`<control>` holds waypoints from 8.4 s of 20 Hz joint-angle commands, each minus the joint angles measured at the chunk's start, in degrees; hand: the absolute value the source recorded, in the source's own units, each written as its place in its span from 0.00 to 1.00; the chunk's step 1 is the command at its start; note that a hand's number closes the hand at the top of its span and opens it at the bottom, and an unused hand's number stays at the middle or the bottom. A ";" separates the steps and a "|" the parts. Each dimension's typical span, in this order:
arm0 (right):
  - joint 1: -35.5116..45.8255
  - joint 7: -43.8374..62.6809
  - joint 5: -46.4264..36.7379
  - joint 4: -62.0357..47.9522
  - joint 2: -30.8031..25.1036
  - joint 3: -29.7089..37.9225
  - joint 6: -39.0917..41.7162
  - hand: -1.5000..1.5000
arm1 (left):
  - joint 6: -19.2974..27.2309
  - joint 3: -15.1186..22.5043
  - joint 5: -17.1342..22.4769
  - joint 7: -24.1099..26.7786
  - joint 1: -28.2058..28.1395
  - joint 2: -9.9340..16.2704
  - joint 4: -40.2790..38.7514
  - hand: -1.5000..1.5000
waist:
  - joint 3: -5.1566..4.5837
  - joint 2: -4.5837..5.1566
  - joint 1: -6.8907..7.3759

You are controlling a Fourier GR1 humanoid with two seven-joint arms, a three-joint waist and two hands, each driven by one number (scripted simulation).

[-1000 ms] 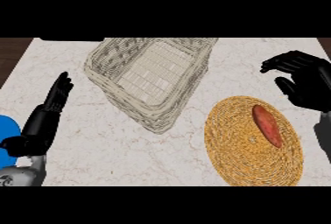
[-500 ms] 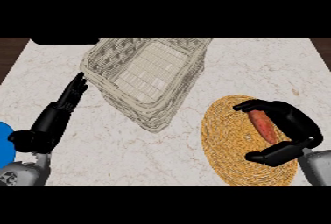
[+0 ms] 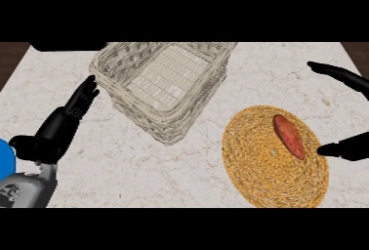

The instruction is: Pick the sweet potato from the placemat and place it in the basket

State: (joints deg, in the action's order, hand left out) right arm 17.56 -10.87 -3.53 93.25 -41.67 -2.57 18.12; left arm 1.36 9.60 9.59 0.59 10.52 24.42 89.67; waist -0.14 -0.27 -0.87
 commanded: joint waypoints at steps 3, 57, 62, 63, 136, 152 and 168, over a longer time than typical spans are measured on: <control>5.09 7.64 -3.37 1.72 -15.35 -1.00 14.04 0.00 | -0.11 0.72 -0.67 -1.54 0.92 -0.61 0.15 0.50 | -0.05 0.11 0.78; 1.29 -17.12 -30.61 -19.27 7.29 5.06 16.31 0.00 | -11.79 -10.74 -8.98 -0.65 -1.46 -9.68 -0.37 0.50 | 0.14 0.28 0.98; 0.41 -18.85 -35.58 -21.30 7.65 4.03 12.86 0.00 | -10.32 -8.68 -10.91 -3.74 -2.88 -12.39 4.63 0.50 | 0.15 0.27 1.10; -0.93 -15.16 -36.76 -18.42 10.78 1.76 11.40 0.00 | -10.90 -10.00 -10.75 -0.69 2.15 -12.24 -3.17 0.50 | 0.14 0.31 0.80; 36.02 66.04 -53.93 -18.15 41.67 -13.22 -39.10 1.00 | -18.40 -5.93 -14.03 -3.50 6.56 -17.80 -1.28 0.50 | -0.24 0.49 14.31; 59.29 91.76 -64.27 -36.23 41.65 -15.47 -41.61 1.00 | -16.85 -6.15 -15.30 -3.35 7.79 -18.32 -2.69 0.50 | -0.44 1.14 12.49; 68.53 96.03 -75.24 -51.44 41.64 -5.29 -48.19 1.00 | -15.10 -9.39 -15.29 -1.81 7.28 -17.21 -4.07 0.50 | -0.25 1.51 8.14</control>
State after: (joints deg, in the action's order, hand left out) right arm 84.28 70.35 -77.09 44.85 -0.65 -9.31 -25.78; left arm -14.23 0.68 -5.83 -1.32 17.49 7.51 86.37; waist -0.41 1.11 8.12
